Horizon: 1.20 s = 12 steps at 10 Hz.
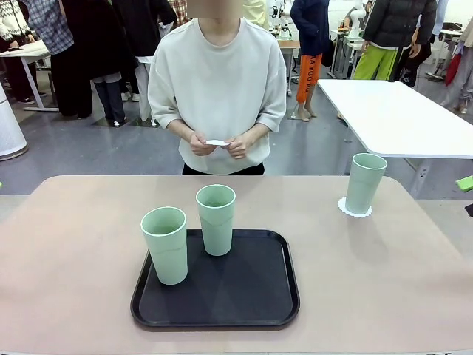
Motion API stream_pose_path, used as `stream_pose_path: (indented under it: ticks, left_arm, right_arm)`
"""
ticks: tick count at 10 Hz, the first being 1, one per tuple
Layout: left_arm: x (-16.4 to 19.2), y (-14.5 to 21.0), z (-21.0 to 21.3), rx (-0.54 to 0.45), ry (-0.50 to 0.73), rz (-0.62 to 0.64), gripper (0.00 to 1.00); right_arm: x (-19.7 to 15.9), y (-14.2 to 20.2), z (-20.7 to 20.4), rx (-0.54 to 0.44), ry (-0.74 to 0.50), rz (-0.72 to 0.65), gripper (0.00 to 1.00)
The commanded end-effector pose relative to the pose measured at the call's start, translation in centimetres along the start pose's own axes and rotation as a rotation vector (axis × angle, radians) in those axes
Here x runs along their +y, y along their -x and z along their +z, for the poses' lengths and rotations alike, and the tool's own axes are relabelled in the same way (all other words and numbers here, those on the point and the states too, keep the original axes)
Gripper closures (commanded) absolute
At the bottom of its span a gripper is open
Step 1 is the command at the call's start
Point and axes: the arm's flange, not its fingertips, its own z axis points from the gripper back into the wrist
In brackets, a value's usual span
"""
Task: Place coasters on the table and set cups on them.
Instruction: Take one Reusable plastic cup from the Flat Tray and place it on a coaster set by the human.
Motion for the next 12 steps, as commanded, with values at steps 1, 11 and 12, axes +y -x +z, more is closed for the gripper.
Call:
stream_pose_path:
  ticks: [1,11,12]
  left_arm:
    - [0.0,0.0,0.1,-0.005,0.015,-0.005,0.0]
    - [0.0,0.0,0.1,-0.005,0.015,-0.005,0.0]
    - [0.0,0.0,0.1,-0.005,0.015,-0.005,0.0]
  right_arm:
    - [-1.5,-0.5,1.2,-0.046,-0.122,0.054,0.0]
    - [-4.4,3.2,5.4,-0.117,-0.253,0.114,0.0]
    - [-4.4,3.2,5.4,-0.117,-0.253,0.114,0.0]
